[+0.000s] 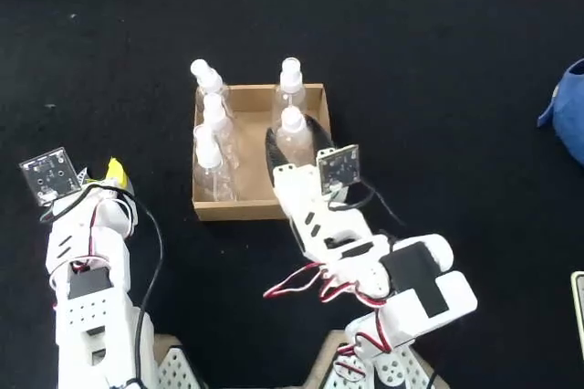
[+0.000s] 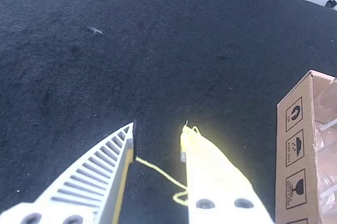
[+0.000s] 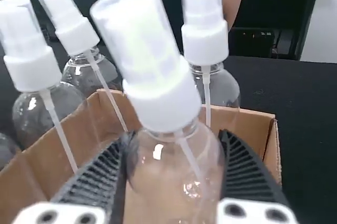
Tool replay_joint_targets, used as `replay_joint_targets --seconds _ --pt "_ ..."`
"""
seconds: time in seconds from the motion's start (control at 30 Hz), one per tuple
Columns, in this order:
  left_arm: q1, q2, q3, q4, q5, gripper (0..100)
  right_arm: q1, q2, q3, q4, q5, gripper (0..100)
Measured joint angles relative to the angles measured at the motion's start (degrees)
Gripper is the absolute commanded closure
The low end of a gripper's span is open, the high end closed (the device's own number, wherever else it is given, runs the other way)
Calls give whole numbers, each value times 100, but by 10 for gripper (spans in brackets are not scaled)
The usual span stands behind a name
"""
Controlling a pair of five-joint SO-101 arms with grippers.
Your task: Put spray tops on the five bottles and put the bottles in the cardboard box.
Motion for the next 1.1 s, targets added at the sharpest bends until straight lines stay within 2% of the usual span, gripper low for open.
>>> replay_joint_targets --seconds 0.13,0.3,0.5,0.83,1.1 --pt "0 0 0 0 0 968 0 9 0 0 176 794" --pt "0 0 0 0 0 968 0 9 9 0 185 652" --pt "0 0 0 0 0 968 -9 9 9 0 185 683" --pt "0 0 0 0 0 968 -35 9 202 -193 220 680" --pt "0 0 0 0 0 968 -26 -563 554 -246 220 681"
